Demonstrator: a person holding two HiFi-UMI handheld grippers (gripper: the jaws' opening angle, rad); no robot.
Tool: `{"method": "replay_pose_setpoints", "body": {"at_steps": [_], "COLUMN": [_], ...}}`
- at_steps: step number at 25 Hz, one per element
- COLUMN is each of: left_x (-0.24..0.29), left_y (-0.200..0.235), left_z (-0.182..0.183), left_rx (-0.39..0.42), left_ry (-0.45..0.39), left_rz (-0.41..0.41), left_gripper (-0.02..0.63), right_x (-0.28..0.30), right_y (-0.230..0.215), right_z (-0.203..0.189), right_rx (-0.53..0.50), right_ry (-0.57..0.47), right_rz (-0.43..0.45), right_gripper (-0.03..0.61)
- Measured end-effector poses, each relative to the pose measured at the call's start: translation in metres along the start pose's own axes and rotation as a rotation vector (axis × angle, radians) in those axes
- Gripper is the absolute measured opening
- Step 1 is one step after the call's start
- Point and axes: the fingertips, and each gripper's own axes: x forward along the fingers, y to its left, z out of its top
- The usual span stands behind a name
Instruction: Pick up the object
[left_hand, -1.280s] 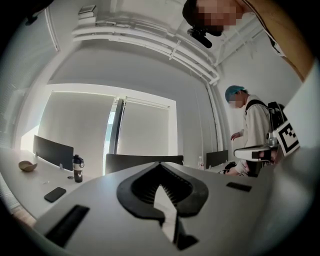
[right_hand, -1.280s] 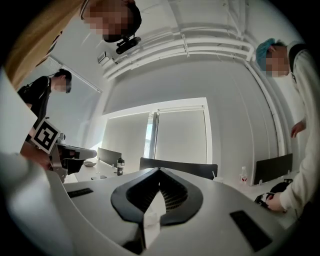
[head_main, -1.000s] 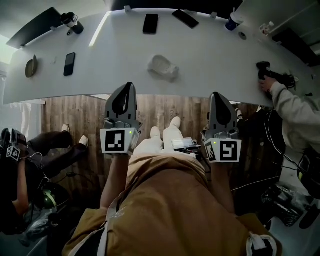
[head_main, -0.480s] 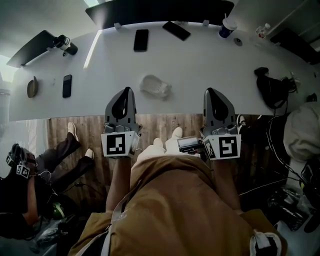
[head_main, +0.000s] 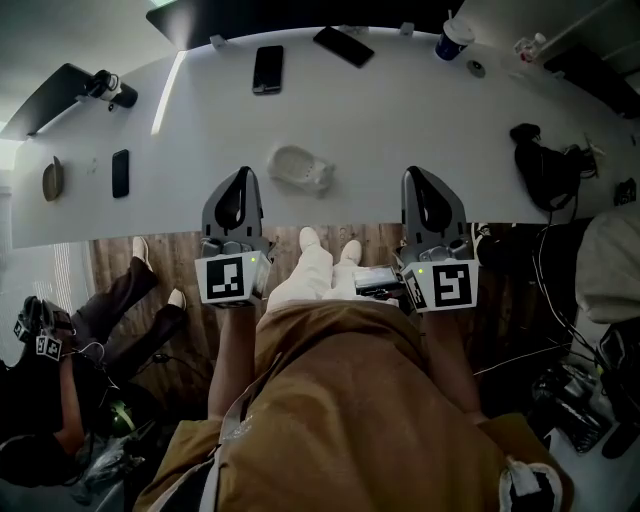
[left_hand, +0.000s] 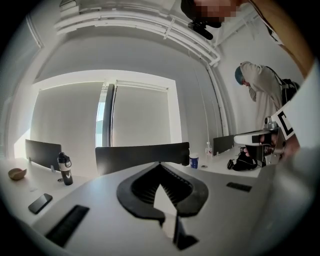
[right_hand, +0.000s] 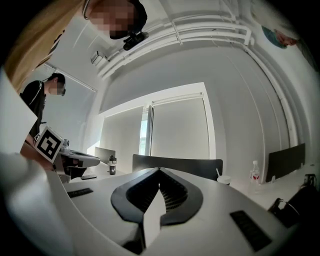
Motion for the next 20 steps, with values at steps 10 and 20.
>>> {"method": "replay_pose_setpoints", "body": {"at_steps": [10,20], "left_x": [0.029,0.047], "left_y": [0.018,0.025], "left_z": [-0.002,-0.02], "left_rx": [-0.015,-0.01], "left_ry": [0.005,0.079], "left_rz": [-0.027,-0.059], "left_gripper": [0.005,0.005], "right_x": [0.044,0.07], "right_y": [0.007,0.014], "right_z": [-0.001,-0.007], "right_rx": [-0.006,0.022], "right_ry": [0.027,0.052], "right_rz": [-0.004,0.004], "right_gripper": [0.008,0.008]}}
